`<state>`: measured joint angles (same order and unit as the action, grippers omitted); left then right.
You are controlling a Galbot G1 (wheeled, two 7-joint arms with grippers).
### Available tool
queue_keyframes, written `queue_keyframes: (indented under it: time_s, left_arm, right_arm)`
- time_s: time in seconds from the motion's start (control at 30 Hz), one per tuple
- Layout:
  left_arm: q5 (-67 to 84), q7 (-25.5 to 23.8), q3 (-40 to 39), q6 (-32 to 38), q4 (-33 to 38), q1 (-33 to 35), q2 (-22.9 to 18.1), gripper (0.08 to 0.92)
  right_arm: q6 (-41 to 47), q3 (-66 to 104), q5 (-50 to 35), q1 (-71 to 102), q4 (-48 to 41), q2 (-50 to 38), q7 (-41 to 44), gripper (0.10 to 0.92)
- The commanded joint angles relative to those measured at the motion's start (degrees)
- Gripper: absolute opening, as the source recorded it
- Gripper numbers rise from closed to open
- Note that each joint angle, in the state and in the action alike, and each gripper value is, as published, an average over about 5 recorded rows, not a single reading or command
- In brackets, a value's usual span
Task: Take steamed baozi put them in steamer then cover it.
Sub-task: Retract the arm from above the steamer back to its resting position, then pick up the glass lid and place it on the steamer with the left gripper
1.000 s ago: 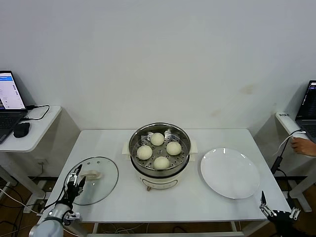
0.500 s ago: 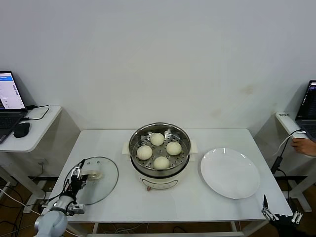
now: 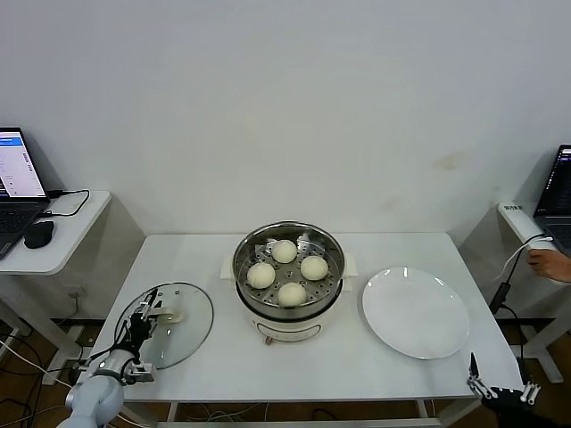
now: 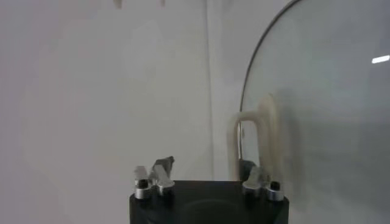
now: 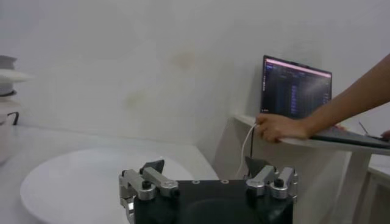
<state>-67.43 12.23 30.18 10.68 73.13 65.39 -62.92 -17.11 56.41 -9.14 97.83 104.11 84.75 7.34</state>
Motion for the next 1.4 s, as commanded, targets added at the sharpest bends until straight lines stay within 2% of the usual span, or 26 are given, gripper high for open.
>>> queue_keyframes:
  time_s: [0.03, 0.37, 0.47, 0.57, 0.73, 1.0, 1.2, 1.4]
  left_arm:
    - [0.55, 1.05, -0.09, 0.32, -1.01, -0.2, -0.15, 0.472]
    - [4.5, 3.1, 1.76, 0.95, 6.45, 3.65, 0.82, 0.186]
    - [6.07, 2.77, 2.73, -0.01, 11.02, 5.77, 1.78, 0.148]
    - [8.6, 0.92, 3.78, -2.05, 16.35, 8.11, 3.6, 0.146]
    - [14.68, -5.19, 5.57, -7.33, 26.34, 11.33, 8.59, 0.146]
    - [24.62, -13.35, 6.2, -16.44, 37.71, 12.11, 17.3, 0.146]
    - [26.62, -16.09, 0.41, -22.87, 44.0, 7.9, 20.69, 0.146]
    - [25.51, -17.23, -13.45, -27.42, 44.74, -1.8, 20.62, 0.146]
  right_arm:
    - [0.05, -0.72, 0.56, 0.25, 0.84, 0.09, -0.04, 0.823]
    - [0.12, -1.91, 1.87, 0.76, 2.35, 0.01, -0.06, 0.823]
    - [0.24, -2.55, 2.4, 1.32, 3.49, -0.09, 0.06, 0.823]
    - [0.31, -3.02, 2.86, 1.61, 4.43, -0.23, 0.21, 0.823]
    - [0.03, -3.86, 3.58, 1.77, 4.89, -0.43, 0.68, 0.822]
    - [-0.51, -5.14, 4.95, 1.93, 5.22, -0.23, 1.09, 0.823]
    - [-1.24, -6.26, 7.84, 2.13, 5.55, 1.0, 1.38, 0.823]
    - [-2.28, -8.64, 12.3, 1.19, 4.5, 3.21, 0.92, 0.823]
